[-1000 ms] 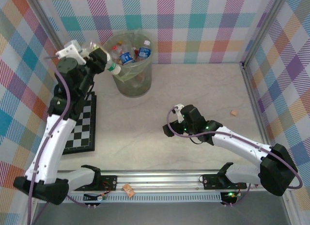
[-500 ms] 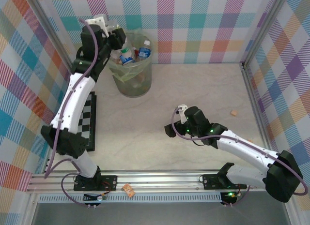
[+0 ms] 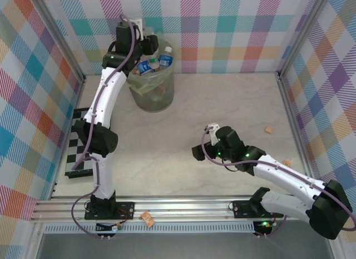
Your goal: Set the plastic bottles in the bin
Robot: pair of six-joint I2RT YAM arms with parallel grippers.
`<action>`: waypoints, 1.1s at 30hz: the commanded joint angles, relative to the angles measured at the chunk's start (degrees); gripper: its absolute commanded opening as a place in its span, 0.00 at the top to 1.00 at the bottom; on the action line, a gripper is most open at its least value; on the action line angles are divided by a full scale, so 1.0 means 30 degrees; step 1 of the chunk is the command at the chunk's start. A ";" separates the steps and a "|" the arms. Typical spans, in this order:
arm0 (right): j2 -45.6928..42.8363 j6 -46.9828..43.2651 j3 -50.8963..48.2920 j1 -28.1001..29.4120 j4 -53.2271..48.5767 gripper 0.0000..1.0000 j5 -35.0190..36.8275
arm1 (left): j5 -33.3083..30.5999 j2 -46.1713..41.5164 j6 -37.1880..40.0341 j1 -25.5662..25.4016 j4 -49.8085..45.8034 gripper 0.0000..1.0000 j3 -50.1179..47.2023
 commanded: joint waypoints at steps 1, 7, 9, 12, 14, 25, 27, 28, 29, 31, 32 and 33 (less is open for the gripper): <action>-0.0407 0.0136 -0.0219 -0.0117 -0.0223 0.07 0.0219 | -0.0328 0.0683 0.1107 -0.0024 -0.1836 0.68 0.1150; -0.0346 0.0191 -0.0211 -0.0114 -0.0255 0.07 0.0141 | -0.0609 0.0889 0.0925 -0.0019 -0.1694 0.36 0.1159; -0.0347 0.0192 -0.0201 -0.0111 -0.0292 0.07 0.0146 | -0.0618 0.0781 0.0901 -0.0023 -0.1429 0.27 0.1160; -0.0318 0.0202 -0.0191 -0.0110 -0.0267 0.07 0.0146 | -0.0625 0.0476 0.0858 -0.0023 -0.1095 0.16 0.1160; -0.0262 0.0195 -0.0218 -0.0110 -0.0223 0.07 0.0077 | -0.0579 0.0246 0.0818 -0.0023 -0.0972 0.12 0.1135; -0.0200 0.0237 -0.0143 -0.0121 -0.0112 0.07 -0.0079 | -0.0282 -0.0537 0.0551 -0.0025 -0.0501 0.14 0.0947; -0.0200 0.0254 -0.0133 -0.0115 -0.0102 0.07 -0.0083 | -0.0166 -0.0478 0.0495 -0.0023 -0.0476 0.19 0.0950; -0.0200 0.0254 -0.0131 -0.0116 -0.0158 0.07 -0.0089 | -0.0128 -0.0425 0.0467 -0.0031 -0.0500 0.21 0.0940; -0.0200 0.0230 -0.0107 -0.0110 -0.0150 0.07 -0.0061 | -0.0045 -0.0387 0.0392 -0.0023 -0.0559 0.22 0.0940; -0.0254 0.0221 -0.0115 -0.0111 -0.0167 0.07 -0.0044 | 0.0034 -0.0399 0.0346 -0.0023 -0.0673 0.22 0.0799; -0.0310 0.0196 -0.0099 -0.0110 -0.0218 0.07 -0.0026 | 0.0056 -0.0468 0.0346 -0.0023 -0.0662 0.22 0.0635; -0.0364 0.0166 -0.0085 -0.0112 -0.0320 0.07 0.0055 | 0.0115 -0.0604 0.0346 -0.0023 -0.0636 0.22 0.0393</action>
